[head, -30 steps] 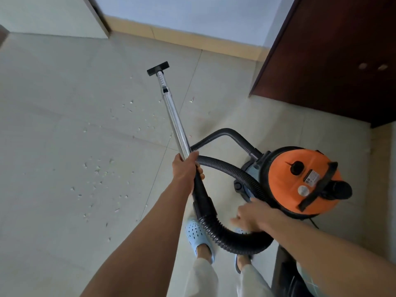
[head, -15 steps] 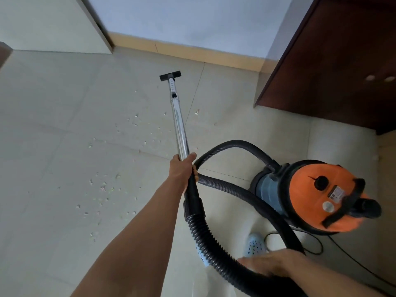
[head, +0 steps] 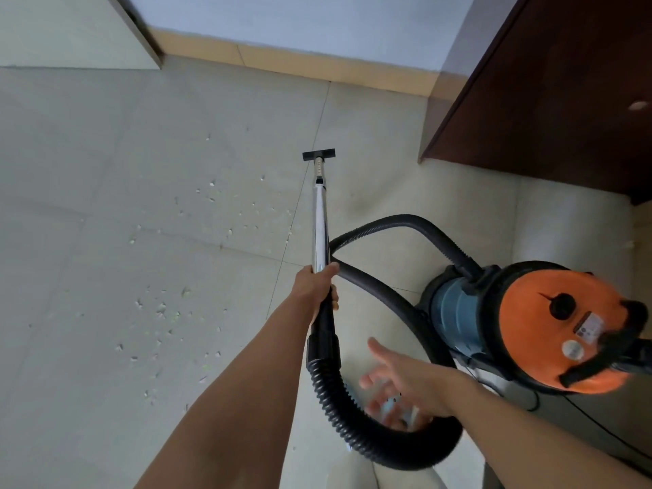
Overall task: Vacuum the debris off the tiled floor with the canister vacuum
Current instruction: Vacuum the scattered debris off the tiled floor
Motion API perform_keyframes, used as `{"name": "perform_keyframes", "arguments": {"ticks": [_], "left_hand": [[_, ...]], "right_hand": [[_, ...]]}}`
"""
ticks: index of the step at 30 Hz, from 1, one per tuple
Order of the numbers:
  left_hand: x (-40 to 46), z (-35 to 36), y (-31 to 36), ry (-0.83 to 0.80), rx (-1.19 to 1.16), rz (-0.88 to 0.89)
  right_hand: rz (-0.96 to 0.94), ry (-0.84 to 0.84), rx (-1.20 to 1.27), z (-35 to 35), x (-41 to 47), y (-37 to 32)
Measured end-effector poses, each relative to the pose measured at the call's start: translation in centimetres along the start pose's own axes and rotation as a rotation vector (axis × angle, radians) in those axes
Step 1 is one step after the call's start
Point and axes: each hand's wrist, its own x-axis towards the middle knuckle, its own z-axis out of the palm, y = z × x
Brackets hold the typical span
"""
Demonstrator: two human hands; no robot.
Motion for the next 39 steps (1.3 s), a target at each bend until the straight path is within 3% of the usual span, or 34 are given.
{"name": "perform_keyframes", "arguments": {"ticks": [5, 15, 31, 39], "left_hand": [[1.7, 0.4, 1.6, 0.008, -0.004, 0.011], [5.1, 0.4, 4.8, -0.044, 0.030, -0.018], [2.3, 1.1, 2.1, -0.122, -0.087, -0.154], [0.4, 2.4, 0.1, -0.153, -0.019, -0.155]], "right_hand": [[-0.340, -0.162, 0.472, 3.2, -0.3, -5.2], [-0.442, 0.204, 0.263, 4.8, -0.2, -9.4], [-0.409, 0.361, 0.131, 6.4, -2.0, -6.8], [-0.393, 0.401, 0.239, 8.1, -2.4, -4.2]]}}
